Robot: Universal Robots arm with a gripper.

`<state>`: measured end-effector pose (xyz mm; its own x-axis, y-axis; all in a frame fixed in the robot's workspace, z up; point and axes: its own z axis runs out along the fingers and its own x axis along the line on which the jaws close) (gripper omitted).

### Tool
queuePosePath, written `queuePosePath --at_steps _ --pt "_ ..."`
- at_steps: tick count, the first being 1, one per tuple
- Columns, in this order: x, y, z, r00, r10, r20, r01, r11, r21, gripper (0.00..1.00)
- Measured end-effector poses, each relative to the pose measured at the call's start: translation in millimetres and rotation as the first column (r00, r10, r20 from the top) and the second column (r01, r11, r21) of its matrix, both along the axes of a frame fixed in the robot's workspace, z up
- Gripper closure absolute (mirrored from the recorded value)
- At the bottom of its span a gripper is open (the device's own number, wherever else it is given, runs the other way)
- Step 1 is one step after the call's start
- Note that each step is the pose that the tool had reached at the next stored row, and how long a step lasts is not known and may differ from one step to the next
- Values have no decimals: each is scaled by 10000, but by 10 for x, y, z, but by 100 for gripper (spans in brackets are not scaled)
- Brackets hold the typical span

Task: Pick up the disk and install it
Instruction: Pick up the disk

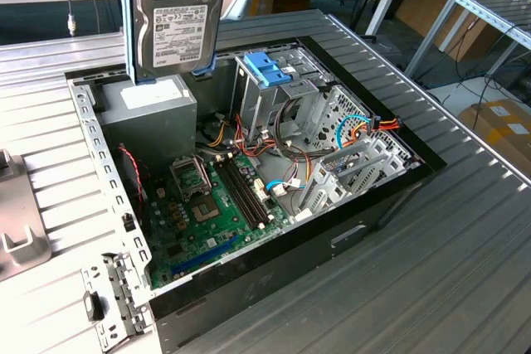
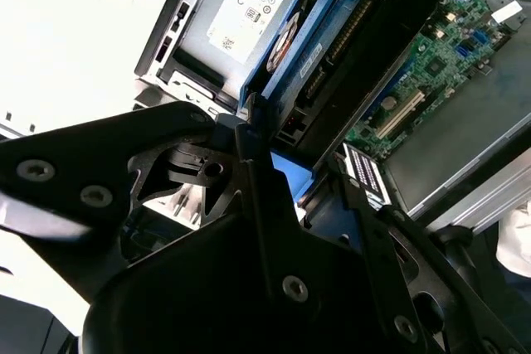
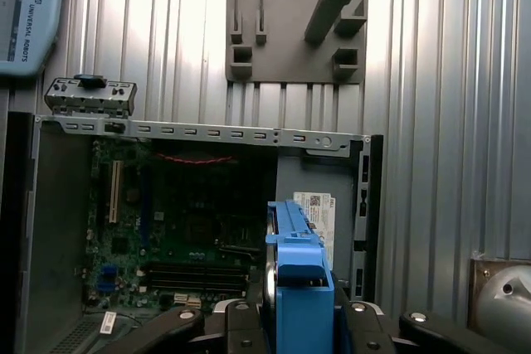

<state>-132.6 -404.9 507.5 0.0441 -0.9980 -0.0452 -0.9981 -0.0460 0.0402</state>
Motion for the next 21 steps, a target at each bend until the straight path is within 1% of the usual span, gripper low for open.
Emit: queuePosePath --at_steps 12,21 --pt "0 -81 1 10000 0 -1 0 10000 -1 63" --pt "0 -151 0 10000 0 0 0 10000 0 63"
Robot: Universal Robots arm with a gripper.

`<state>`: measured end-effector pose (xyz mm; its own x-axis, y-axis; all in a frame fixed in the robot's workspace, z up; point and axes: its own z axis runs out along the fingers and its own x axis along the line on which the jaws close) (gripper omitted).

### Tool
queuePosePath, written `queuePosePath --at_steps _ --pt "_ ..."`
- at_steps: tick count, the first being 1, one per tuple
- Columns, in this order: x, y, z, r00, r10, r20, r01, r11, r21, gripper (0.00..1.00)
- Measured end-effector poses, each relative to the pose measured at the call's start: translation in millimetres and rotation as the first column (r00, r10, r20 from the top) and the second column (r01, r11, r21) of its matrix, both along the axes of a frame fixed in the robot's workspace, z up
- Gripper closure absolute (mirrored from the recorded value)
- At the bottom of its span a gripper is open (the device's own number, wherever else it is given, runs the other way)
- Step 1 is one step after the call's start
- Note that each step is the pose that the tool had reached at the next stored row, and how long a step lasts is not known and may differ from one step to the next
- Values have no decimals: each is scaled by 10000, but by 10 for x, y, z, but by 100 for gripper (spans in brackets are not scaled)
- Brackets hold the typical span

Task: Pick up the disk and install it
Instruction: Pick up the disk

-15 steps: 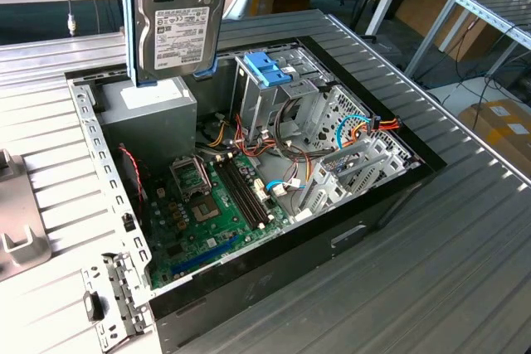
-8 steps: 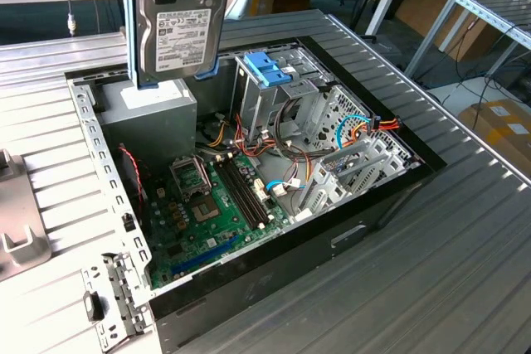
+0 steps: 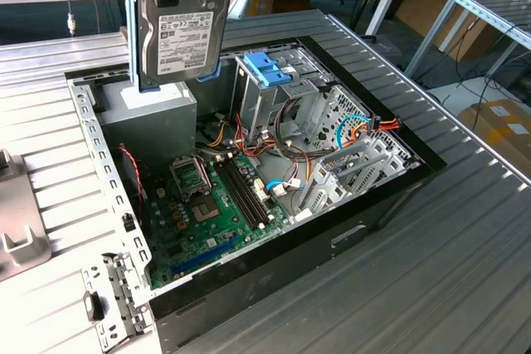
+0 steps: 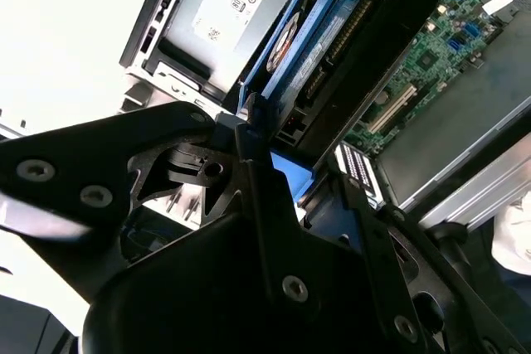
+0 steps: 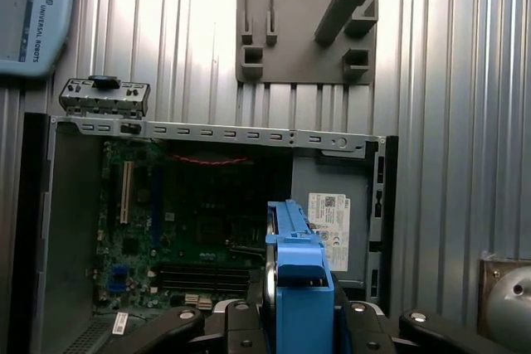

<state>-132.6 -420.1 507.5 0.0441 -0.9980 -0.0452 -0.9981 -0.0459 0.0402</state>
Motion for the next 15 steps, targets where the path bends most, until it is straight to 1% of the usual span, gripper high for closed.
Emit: queuePosePath --at_steps 7,9,11,13,15 --pt "0 -51 0 10000 0 0 0 10000 0 63" --pt "0 -75 0 10000 0 -1 0 10000 0 63" --pt "0 -90 0 10000 0 0 0 10000 0 63" --pt "0 -117 0 10000 0 0 0 10000 0 63" --pt "0 -132 0 10000 1 0 -1 10000 0 63"
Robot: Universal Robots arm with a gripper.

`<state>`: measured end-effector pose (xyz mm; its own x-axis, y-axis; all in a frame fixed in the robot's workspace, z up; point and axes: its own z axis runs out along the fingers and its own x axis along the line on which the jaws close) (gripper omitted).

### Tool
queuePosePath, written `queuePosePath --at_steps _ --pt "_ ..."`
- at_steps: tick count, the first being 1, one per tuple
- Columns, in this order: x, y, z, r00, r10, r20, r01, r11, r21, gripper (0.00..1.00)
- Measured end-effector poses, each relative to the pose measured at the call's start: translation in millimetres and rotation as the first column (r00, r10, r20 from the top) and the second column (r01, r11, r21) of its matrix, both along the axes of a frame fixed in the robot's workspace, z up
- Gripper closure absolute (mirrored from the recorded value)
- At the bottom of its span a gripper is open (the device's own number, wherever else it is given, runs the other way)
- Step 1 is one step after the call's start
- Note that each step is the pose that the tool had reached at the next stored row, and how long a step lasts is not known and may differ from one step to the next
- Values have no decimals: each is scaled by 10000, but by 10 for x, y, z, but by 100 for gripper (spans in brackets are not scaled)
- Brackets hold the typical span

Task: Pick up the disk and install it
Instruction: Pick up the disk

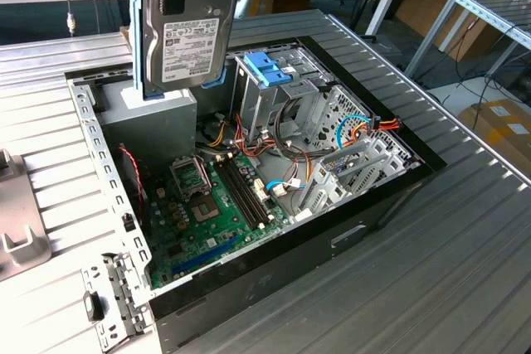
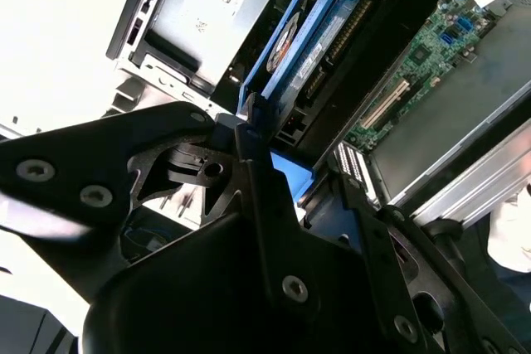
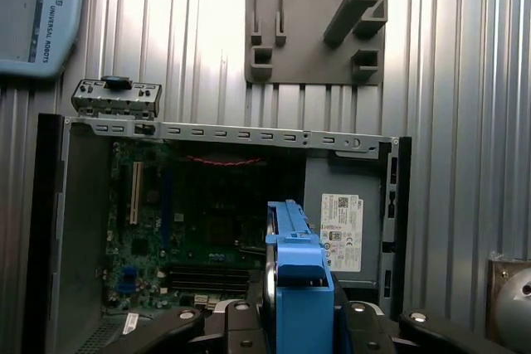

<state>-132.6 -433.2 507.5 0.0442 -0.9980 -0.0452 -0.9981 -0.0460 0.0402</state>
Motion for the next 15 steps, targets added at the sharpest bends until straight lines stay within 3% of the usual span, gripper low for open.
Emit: queuePosePath --at_steps 15 --pt "0 -148 0 10000 0 0 0 10000 0 63"
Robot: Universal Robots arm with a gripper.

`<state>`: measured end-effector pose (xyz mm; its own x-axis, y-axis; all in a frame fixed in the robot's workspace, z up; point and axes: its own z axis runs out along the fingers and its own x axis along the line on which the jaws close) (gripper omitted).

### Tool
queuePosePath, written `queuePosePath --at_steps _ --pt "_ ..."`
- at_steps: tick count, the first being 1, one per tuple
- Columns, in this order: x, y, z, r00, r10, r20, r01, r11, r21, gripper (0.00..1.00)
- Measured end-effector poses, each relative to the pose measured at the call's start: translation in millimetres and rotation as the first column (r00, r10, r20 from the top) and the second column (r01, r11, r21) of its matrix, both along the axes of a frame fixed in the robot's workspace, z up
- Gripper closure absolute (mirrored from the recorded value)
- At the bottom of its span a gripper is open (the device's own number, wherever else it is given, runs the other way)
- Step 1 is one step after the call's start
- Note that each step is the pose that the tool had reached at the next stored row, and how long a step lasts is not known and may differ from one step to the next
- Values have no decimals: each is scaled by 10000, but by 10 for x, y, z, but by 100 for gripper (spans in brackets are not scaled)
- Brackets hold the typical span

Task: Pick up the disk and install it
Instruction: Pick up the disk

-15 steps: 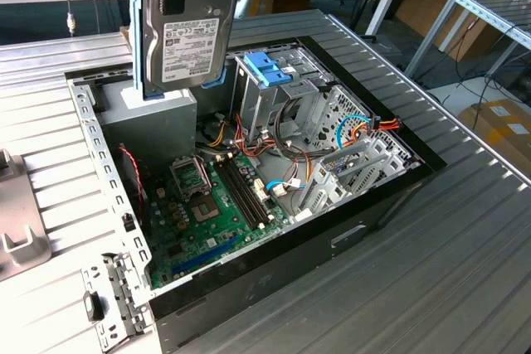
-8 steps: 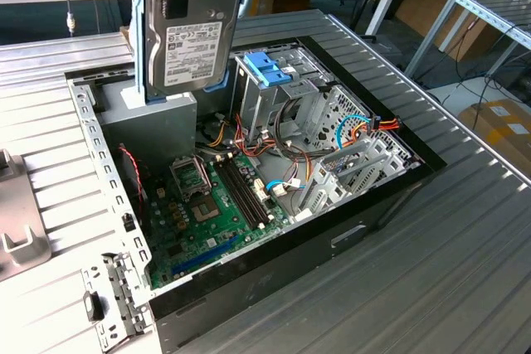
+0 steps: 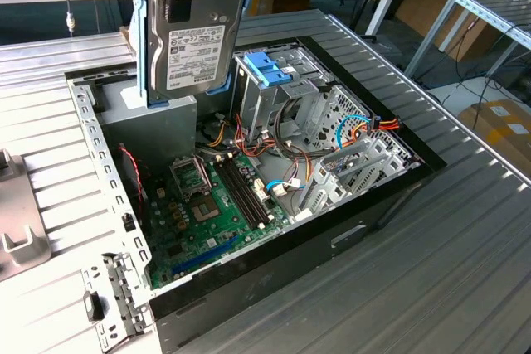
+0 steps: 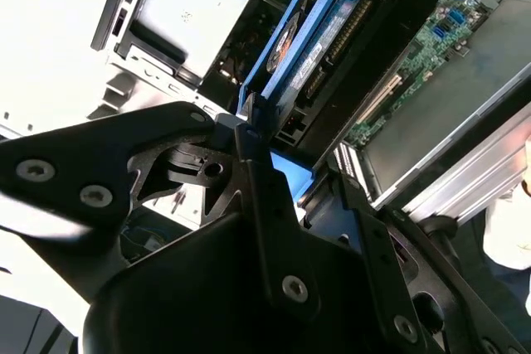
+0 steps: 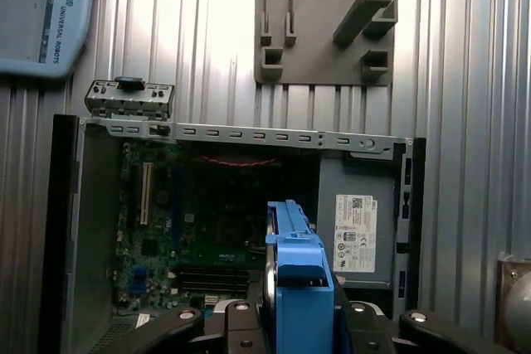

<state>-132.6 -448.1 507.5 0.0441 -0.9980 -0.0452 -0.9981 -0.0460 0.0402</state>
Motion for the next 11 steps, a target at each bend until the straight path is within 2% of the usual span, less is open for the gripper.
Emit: queuePosePath --at_steps 9,11 --pt "0 -69 0 10000 0 0 0 10000 0 63" --pt "0 -98 0 10000 0 0 0 10000 0 63"
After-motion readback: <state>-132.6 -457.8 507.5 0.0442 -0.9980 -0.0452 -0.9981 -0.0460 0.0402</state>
